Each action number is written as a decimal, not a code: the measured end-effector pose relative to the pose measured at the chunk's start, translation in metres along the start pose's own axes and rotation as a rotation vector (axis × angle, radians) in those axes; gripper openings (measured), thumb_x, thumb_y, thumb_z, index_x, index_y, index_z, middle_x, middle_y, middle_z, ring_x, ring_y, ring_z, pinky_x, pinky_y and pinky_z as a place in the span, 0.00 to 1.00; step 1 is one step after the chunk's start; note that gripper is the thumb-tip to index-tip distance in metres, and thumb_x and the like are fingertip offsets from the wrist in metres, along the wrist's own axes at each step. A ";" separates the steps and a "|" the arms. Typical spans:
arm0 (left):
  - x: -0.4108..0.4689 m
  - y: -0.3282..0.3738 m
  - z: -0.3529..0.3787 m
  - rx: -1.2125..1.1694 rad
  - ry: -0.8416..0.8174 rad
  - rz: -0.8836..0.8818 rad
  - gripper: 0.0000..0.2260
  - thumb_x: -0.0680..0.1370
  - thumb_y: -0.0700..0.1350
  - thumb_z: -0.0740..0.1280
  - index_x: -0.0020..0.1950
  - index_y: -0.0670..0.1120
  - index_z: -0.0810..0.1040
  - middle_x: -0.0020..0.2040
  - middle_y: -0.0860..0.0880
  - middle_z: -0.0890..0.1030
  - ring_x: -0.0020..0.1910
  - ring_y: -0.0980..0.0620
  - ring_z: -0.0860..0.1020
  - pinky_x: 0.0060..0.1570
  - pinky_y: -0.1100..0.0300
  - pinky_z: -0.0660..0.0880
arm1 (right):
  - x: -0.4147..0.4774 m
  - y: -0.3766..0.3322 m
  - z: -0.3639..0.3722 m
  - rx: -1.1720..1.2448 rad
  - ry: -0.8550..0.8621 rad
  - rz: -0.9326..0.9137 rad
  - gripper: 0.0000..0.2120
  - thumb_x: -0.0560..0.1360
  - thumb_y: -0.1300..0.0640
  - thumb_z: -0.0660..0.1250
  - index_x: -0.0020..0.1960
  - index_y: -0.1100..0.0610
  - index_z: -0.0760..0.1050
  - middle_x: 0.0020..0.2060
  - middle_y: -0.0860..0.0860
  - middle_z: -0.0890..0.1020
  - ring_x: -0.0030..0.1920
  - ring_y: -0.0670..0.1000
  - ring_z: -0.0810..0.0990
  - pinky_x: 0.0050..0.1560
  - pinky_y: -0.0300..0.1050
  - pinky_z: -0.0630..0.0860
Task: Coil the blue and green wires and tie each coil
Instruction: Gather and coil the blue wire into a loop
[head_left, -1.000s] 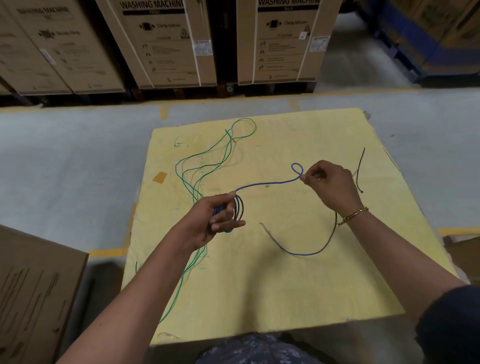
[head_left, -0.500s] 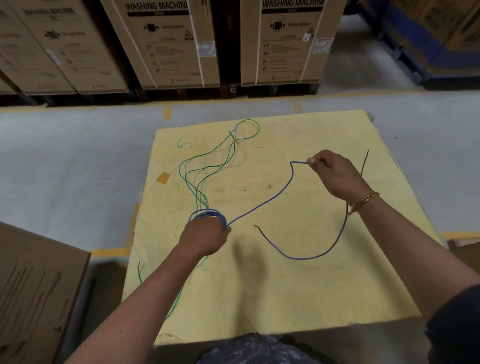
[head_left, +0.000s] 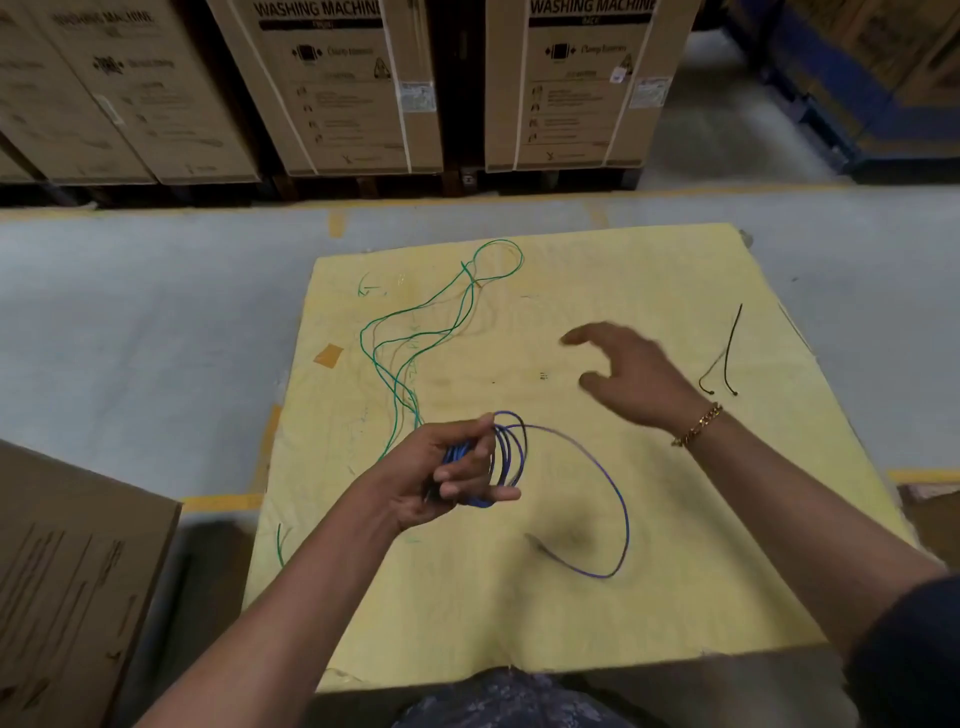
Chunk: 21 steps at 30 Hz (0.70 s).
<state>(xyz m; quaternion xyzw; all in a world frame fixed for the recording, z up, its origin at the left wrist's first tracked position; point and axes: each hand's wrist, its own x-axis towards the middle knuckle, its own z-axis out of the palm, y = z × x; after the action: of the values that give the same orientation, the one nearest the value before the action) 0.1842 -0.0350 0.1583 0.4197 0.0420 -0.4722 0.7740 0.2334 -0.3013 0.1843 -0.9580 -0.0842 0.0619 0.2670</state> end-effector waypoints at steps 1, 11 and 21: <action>0.002 0.000 0.002 -0.108 -0.011 0.023 0.16 0.83 0.48 0.62 0.37 0.44 0.71 0.18 0.52 0.60 0.17 0.55 0.60 0.61 0.43 0.77 | -0.006 -0.011 0.007 0.196 -0.124 -0.044 0.25 0.66 0.54 0.65 0.64 0.51 0.77 0.63 0.48 0.79 0.64 0.48 0.74 0.65 0.44 0.68; 0.000 0.020 0.017 -0.500 -0.026 0.306 0.16 0.83 0.51 0.61 0.41 0.44 0.78 0.19 0.54 0.63 0.17 0.58 0.64 0.71 0.51 0.69 | -0.035 -0.036 0.091 0.861 -0.347 0.173 0.16 0.78 0.50 0.63 0.43 0.63 0.79 0.36 0.47 0.83 0.47 0.53 0.83 0.62 0.47 0.72; 0.017 0.032 0.000 -0.561 0.449 0.567 0.14 0.84 0.51 0.61 0.47 0.42 0.78 0.24 0.53 0.69 0.22 0.56 0.72 0.56 0.48 0.77 | -0.064 -0.041 0.104 1.015 -0.390 0.283 0.17 0.82 0.59 0.63 0.34 0.55 0.73 0.33 0.54 0.80 0.40 0.54 0.82 0.51 0.41 0.76</action>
<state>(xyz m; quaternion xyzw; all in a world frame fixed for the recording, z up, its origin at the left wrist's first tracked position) 0.2185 -0.0405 0.1698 0.2807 0.2185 -0.1091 0.9282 0.1483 -0.2276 0.1220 -0.6822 0.0374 0.3060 0.6630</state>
